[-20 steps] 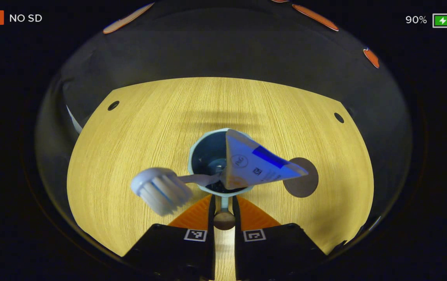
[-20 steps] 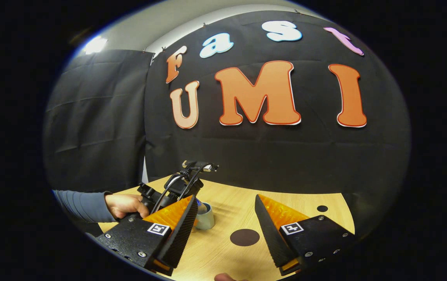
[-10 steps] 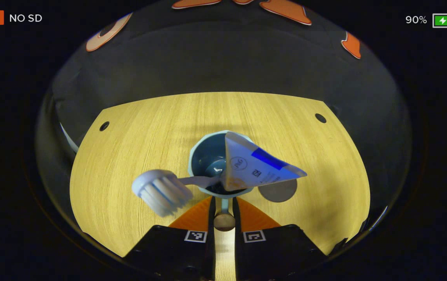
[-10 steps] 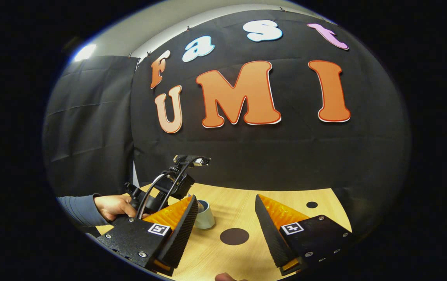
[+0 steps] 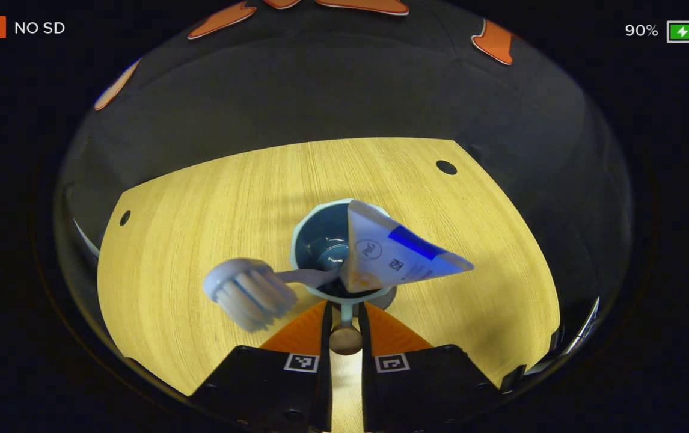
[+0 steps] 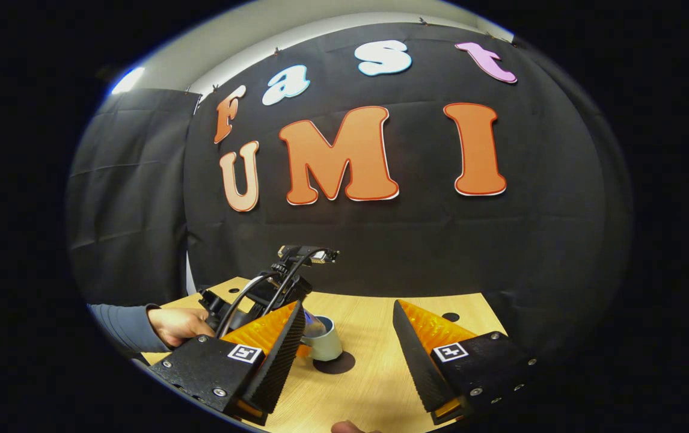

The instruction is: Put the toothbrush and toothpaste on the desktop into the cup, then pick up the cup and place it on the coaster on the desktop.

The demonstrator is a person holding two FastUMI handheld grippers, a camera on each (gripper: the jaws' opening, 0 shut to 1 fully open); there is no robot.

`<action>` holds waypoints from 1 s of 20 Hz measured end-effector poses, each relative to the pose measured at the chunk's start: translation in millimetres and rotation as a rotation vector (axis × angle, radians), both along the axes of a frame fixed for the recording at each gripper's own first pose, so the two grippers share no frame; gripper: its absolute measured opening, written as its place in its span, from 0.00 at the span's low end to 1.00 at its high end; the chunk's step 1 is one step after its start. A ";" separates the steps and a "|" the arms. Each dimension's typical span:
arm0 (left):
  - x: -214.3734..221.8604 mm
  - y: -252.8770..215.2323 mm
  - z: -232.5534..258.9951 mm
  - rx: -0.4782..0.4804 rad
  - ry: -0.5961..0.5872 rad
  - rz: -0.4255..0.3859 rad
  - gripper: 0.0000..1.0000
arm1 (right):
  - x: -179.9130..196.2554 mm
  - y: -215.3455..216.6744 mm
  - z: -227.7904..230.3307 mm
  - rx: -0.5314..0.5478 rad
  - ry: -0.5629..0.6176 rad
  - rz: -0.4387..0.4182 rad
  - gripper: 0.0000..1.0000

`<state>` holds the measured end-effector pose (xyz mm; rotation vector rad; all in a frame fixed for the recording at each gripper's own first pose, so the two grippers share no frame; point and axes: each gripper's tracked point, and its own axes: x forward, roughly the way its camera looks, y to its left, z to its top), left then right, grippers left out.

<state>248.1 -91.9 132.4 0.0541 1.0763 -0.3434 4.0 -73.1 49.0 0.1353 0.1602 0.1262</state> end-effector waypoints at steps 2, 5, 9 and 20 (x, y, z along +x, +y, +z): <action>22.4 -1.5 16.0 0.012 0.007 -0.014 0.19 | 0.1 -1.6 -3.0 0.000 0.003 -0.009 0.88; 47.1 -14.2 15.9 0.010 0.036 -0.014 0.19 | -3.2 -8.9 -11.8 -0.011 0.015 -0.019 0.88; 36.8 -7.0 6.6 0.025 0.043 -0.028 0.19 | -5.4 -14.2 -20.0 -0.009 0.036 -0.028 0.89; 84.8 -1.7 87.7 0.000 -0.207 -0.075 1.00 | 2.5 -16.9 -5.7 -0.057 -0.016 -0.122 0.88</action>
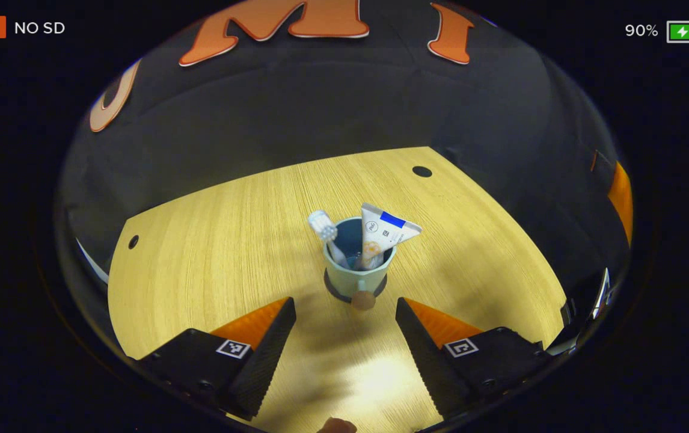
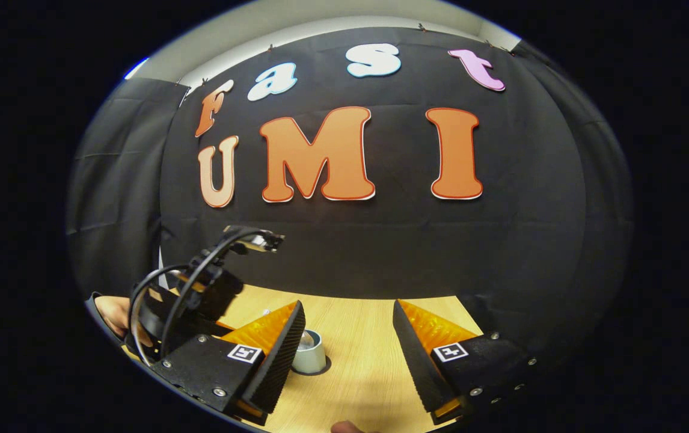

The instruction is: Put the toothbrush and toothpaste on the desktop into the cup, then pick up the cup and place it on the coaster on the desktop.

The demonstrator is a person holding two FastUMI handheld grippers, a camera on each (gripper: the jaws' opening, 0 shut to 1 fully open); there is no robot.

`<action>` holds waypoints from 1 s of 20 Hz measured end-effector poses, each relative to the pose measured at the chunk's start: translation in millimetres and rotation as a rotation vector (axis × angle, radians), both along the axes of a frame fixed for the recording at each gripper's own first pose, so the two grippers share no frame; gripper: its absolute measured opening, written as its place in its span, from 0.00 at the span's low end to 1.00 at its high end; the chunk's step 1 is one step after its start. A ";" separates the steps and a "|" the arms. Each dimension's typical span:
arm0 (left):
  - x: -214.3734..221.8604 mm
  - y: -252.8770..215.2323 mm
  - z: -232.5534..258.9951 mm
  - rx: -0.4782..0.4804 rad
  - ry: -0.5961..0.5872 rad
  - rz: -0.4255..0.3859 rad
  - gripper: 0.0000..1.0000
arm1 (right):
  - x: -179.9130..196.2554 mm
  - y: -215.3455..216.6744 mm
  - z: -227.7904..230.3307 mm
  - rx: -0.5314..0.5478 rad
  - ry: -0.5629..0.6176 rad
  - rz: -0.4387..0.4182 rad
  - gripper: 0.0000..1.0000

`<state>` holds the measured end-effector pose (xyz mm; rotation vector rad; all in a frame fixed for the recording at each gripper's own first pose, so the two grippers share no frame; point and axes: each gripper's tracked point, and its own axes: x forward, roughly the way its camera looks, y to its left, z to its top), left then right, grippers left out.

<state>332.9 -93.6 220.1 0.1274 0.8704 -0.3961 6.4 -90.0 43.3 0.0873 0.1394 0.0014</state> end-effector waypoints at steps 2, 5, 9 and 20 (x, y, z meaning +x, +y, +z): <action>12.1 7.8 24.4 0.000 -0.092 0.030 1.00 | -0.9 4.3 4.9 -0.008 -0.014 -0.007 0.88; 14.5 9.0 34.4 -0.024 -0.189 0.055 1.00 | -4.3 15.6 12.6 -0.025 -0.037 -0.011 0.88; 21.5 8.5 47.5 -0.001 -0.391 0.154 1.00 | -9.4 33.6 19.6 -0.037 -0.061 -0.004 0.88; 18.5 21.6 62.4 -0.133 -0.703 0.321 0.99 | -14.0 71.9 29.3 -0.014 -0.140 0.014 0.88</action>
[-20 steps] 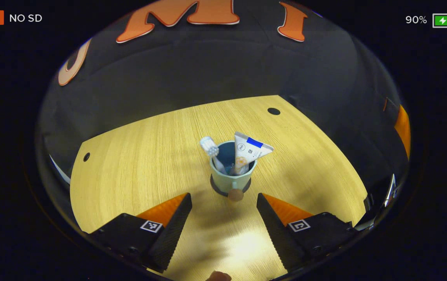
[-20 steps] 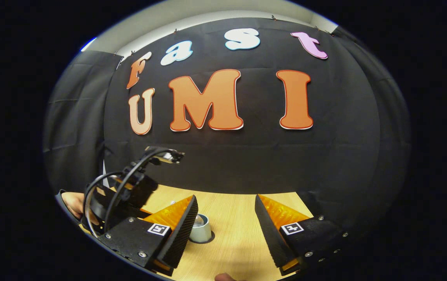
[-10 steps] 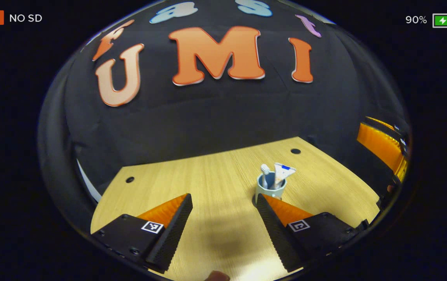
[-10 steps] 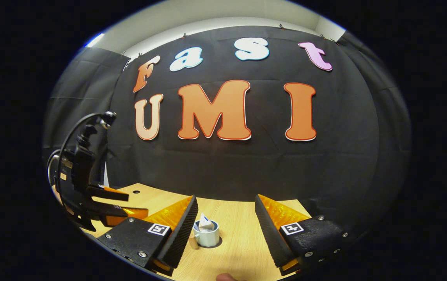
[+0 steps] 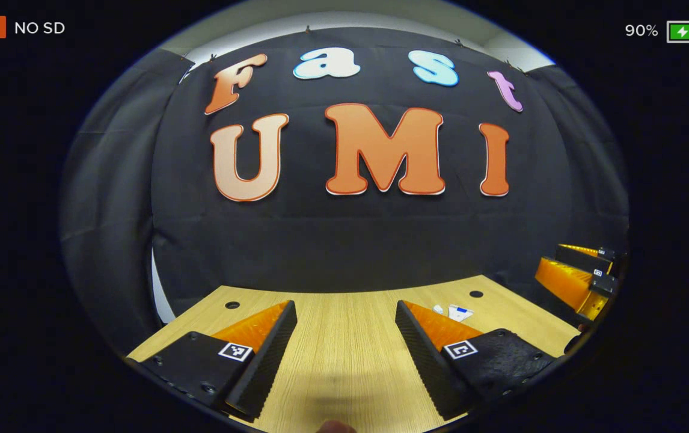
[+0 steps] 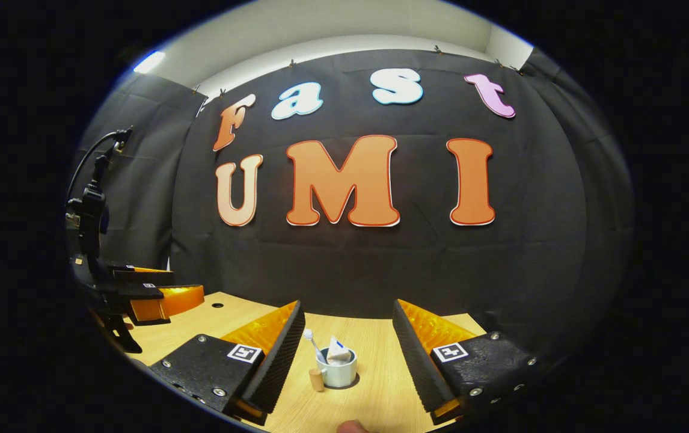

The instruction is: Put the toothbrush and toothpaste on the desktop into the cup, then pick up the cup and place it on the coaster on the desktop.

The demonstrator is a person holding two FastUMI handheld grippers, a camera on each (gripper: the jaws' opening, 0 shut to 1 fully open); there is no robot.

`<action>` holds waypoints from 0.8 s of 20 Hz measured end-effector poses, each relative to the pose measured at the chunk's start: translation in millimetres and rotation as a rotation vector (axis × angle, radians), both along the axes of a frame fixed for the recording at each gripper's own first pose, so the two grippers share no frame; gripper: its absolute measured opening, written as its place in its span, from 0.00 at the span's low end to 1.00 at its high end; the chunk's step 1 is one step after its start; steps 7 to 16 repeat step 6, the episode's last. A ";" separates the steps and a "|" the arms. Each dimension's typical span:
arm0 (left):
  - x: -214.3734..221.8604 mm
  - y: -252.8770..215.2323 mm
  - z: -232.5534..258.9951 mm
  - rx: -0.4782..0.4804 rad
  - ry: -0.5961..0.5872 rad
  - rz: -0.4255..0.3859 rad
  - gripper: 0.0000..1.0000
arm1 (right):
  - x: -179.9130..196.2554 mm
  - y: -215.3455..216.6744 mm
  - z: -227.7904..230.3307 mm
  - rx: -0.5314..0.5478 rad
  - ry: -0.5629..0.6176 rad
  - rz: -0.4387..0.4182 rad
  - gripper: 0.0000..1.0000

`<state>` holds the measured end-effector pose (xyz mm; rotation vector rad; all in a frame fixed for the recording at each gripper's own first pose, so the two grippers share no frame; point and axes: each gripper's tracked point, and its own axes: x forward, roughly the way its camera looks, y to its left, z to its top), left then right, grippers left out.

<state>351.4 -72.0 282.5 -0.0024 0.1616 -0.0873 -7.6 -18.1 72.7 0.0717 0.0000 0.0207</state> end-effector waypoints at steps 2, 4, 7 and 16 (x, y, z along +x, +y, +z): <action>-1.6 6.0 8.0 -0.016 -0.051 0.008 0.99 | -0.8 4.9 2.6 -0.001 -0.029 0.010 0.88; -5.1 6.4 10.4 -0.034 -0.086 0.001 0.99 | -1.1 5.0 1.5 -0.024 -0.046 0.001 0.88; -3.5 7.3 11.9 -0.042 -0.118 0.003 1.00 | -1.0 7.2 1.5 -0.042 -0.061 -0.003 0.88; -3.5 7.3 11.9 -0.042 -0.118 0.003 1.00 | -1.0 7.2 1.5 -0.042 -0.061 -0.003 0.88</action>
